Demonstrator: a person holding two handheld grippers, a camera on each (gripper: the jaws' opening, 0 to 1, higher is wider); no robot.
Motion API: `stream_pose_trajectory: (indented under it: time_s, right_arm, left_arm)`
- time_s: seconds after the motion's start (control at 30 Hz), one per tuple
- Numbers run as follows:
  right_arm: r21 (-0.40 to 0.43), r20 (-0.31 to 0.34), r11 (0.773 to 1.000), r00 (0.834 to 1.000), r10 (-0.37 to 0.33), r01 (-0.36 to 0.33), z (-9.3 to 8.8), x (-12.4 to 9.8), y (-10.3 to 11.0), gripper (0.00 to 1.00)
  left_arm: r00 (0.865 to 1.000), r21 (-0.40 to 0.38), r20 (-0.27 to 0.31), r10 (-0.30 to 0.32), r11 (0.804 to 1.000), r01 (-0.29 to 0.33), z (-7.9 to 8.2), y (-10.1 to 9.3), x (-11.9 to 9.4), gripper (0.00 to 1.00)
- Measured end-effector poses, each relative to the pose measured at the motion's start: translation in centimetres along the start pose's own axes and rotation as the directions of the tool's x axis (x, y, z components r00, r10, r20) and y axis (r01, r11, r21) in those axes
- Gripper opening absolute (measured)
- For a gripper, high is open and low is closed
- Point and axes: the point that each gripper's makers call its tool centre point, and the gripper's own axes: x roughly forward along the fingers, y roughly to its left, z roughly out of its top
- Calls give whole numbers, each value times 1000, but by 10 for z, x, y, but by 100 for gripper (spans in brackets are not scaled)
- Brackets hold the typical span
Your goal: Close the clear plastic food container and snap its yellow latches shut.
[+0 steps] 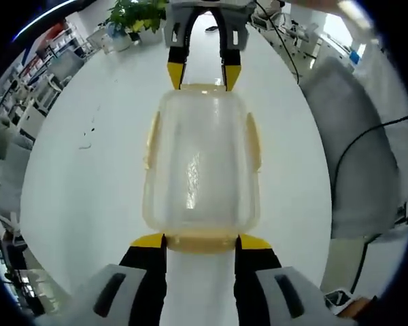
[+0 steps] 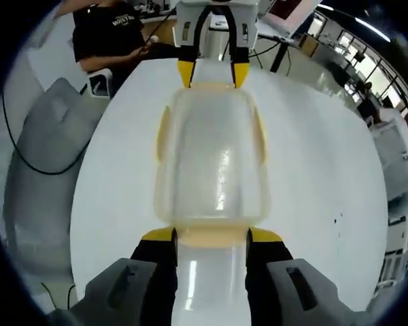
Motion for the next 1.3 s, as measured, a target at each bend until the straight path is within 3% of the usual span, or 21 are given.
stream_pose_trajectory:
  time_s: [0.37,0.6,0.97,1.3]
  right_arm:
    - [59,-64,998,998,1,3,-78,-37,10,35]
    - [83,-108,997,994,8,1,-119,-48,12,35]
    - [99,-143,994,988,50,-36,-150,-39,12,35]
    - [97,-148,993,986,75,-61,-156,-28,14,36]
  left_arm:
    - [999,46,39,-36,998,34,82,-1,30,33]
    - [996,49,58,-68,997,66,117,-2,53,33]
    - [994,33,15,-106,994,105,132,-5,79,33]
    - [991,9,-8,-133,991,133,128,-9,88,33]
